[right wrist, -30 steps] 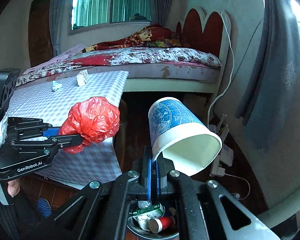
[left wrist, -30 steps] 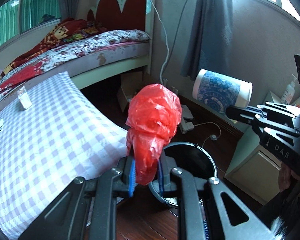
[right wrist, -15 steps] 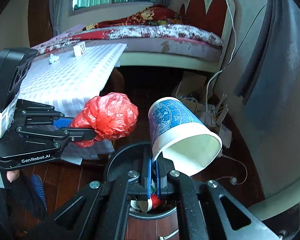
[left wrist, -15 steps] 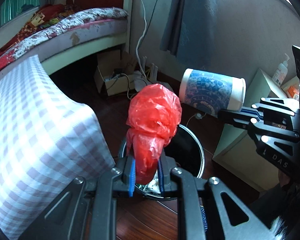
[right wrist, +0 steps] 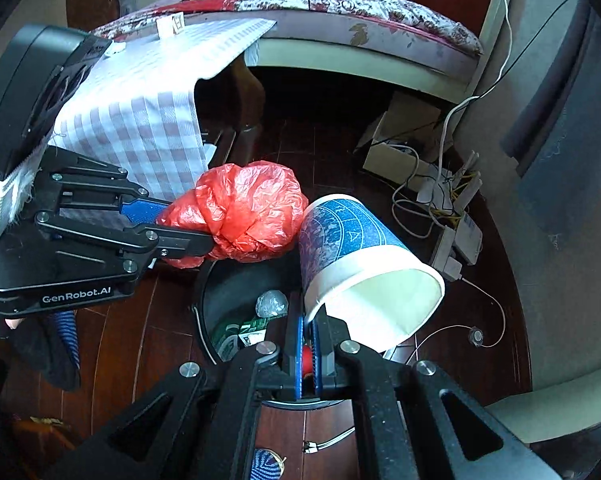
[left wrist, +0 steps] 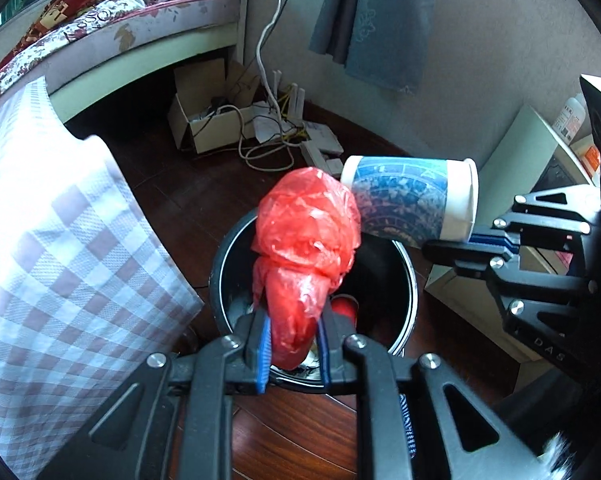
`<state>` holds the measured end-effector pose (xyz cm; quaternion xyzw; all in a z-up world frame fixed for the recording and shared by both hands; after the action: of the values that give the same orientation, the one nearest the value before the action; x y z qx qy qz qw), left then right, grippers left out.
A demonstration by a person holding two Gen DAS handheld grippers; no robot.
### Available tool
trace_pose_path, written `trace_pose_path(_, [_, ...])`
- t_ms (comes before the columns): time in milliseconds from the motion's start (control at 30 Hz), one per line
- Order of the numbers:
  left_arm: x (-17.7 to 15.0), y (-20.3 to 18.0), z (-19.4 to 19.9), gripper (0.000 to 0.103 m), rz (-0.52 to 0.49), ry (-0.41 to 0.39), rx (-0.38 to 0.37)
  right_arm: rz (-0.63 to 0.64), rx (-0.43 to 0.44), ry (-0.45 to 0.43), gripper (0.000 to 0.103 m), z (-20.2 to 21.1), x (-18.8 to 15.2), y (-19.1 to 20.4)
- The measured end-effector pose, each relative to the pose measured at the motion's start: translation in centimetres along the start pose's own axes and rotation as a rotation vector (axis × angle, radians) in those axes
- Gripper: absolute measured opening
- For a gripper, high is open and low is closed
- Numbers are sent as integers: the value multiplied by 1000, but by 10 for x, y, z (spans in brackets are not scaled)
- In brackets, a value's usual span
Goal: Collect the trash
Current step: 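Carry the blue patterned cup and red bag over the black bin, then open both tools over the bin to drop the blue cup and red bag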
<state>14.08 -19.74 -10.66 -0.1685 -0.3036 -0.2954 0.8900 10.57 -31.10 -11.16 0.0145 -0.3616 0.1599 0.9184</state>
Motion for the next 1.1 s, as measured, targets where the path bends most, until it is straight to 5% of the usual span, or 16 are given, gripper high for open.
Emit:
trace_pose_path(133, [2,2,-10,21,2,15,-8,6,11,17,4,-8,0,-1])
trace_pose_path(200, [2,3,-18,37,2,24,5,-5,37,45,8,-16,-3,-4])
trace_pose_path(233, [0,5,-22,67,3,34,45,-9,18,61,18,-21,-5,-9])
trace_pose_path(300, [-5,13,-22,97,26,26,94,-40,-42,100,89,-30,-13,-23])
trace_pose_path(367, [-11,20,-23,102,53,26,132,-87,-66,123,102,-35,-19,-34])
trace_pose_path(533, [-21,23,-27,102,66,24,197,-137,-140,159,102,-40,-24,-46])
trace_pose_path(1100, [-23,28,-8,102,71,-14,234,-115,-126,110,102,-29,-13,-34])
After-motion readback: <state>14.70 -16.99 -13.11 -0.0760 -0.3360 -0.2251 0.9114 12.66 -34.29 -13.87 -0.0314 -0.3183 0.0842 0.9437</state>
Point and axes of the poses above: each gripper's, at about its wrist camera, not at the fingertips, and z roughly against the way its jaws point, y to its left, x to its top, the point moved 2 cm from there along -z, roughly the way its jaws point, and after that the axes turned 7 degrees about -y, right-handed, at the moved point
